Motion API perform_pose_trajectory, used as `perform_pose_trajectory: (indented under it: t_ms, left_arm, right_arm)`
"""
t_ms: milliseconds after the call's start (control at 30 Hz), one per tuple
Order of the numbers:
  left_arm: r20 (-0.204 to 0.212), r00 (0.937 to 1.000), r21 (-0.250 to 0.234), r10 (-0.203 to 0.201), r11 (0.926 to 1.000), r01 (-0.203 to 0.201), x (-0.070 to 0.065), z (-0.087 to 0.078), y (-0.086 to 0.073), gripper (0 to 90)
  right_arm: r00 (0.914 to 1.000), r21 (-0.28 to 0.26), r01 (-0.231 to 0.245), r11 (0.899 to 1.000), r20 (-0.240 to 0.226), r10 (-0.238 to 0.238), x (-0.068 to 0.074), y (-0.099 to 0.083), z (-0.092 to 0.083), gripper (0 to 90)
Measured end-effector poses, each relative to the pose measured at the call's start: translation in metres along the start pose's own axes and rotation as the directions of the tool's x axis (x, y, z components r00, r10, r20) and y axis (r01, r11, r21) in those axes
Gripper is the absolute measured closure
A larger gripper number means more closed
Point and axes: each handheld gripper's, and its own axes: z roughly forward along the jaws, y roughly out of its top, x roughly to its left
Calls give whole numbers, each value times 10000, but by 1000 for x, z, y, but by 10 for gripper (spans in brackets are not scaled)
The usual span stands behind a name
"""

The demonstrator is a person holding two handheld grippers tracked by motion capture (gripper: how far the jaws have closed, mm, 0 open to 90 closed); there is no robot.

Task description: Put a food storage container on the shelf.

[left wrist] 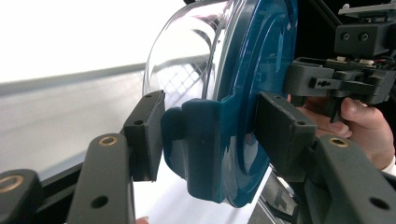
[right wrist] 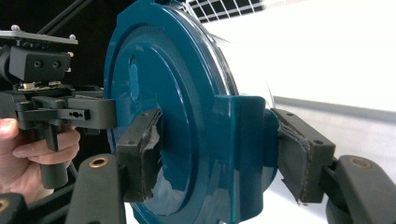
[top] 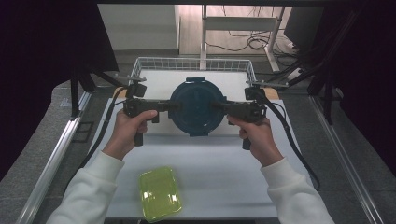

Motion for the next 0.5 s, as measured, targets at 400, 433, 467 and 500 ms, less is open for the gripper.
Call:
perform_pose_trajectory:
  t_ms: [400,433,467,500]
  left_arm:
    - [-177,9993,-137,342,9993,-344,-5,-4,36,449]
    - [-179,9993,-151,340,9993,-343,-6,-4,39,450]
    - [-159,9993,-139,340,9993,-342,-6,-4,41,449]
    - [-152,9991,-139,401,9991,-403,-6,-4,43,450]
  right_arm:
    - [9999,-257,-1,9997,-166,-4,1,34,3,364]
    - [9998,-292,13,9996,-190,-19,0,36,3,364]
    - [9999,-326,-1,9995,-160,-4,1,38,2,364]
    - [9999,-327,37,9995,-137,-42,1,39,2,364]
